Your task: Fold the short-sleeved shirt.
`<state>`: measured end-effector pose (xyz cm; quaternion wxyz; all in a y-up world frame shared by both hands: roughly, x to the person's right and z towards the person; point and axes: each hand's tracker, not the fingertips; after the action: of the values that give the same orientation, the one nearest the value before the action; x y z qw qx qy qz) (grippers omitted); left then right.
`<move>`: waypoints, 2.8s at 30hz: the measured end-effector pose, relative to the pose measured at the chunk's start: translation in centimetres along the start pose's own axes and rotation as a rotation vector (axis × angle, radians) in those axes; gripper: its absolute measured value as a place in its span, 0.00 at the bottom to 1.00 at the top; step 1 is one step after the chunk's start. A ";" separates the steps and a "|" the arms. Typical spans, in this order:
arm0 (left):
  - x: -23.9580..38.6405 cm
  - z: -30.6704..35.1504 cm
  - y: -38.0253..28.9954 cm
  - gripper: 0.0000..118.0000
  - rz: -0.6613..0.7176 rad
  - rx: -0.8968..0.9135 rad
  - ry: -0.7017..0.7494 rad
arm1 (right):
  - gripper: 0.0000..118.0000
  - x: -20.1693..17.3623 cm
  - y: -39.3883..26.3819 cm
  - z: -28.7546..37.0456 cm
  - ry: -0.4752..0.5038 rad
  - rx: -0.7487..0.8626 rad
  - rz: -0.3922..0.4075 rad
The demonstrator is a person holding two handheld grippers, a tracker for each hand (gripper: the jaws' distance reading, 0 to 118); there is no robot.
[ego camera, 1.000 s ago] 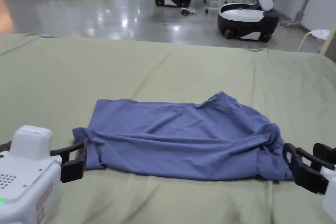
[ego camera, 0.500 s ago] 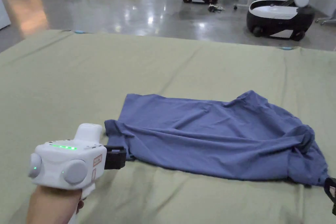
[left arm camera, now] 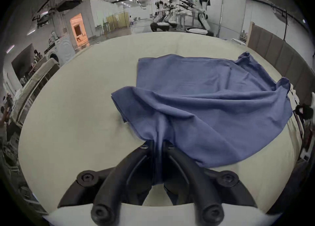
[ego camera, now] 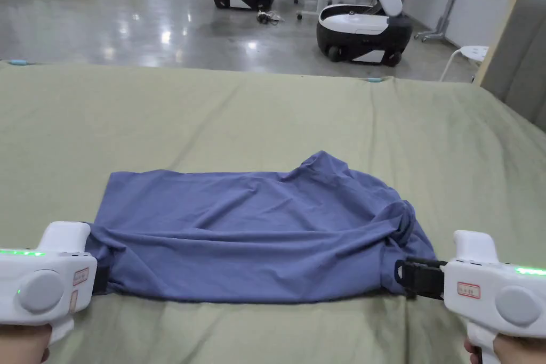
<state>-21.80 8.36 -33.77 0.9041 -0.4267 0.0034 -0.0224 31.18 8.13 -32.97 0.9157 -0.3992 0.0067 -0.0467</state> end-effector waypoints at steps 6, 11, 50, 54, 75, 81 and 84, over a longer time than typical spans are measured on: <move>-0.5 0.1 -0.2 0.05 0.031 -0.018 -0.025 | 0.09 -0.8 1.3 -1.0 0.009 -0.036 -0.011; -1.5 3.8 1.5 0.05 0.055 0.026 -0.055 | 0.09 -1.3 2.6 4.6 0.040 0.031 0.046; -1.3 13.1 0.1 0.02 -0.010 0.336 -0.014 | 0.03 -8.8 -3.3 15.6 0.079 0.486 0.154; -3.3 7.1 4.2 0.58 0.002 0.234 0.006 | 0.03 -7.3 -2.1 13.7 0.068 0.432 0.143; 0.4 -0.9 9.7 0.03 -0.158 0.062 -0.007 | 0.84 0.4 13.6 -8.7 0.007 -0.219 0.121; 0.6 1.1 10.7 0.03 -0.171 0.100 -0.028 | 0.43 -0.5 12.3 -12.5 -0.042 -0.401 0.117; 0.5 0.8 10.7 0.03 -0.166 0.095 -0.025 | 0.04 -1.2 12.3 -10.4 -0.041 -0.296 0.167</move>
<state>-20.84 15.74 -41.48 0.9182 -0.3825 -0.0446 -0.0922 30.43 9.02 -49.08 0.8474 -0.5288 0.0278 0.0393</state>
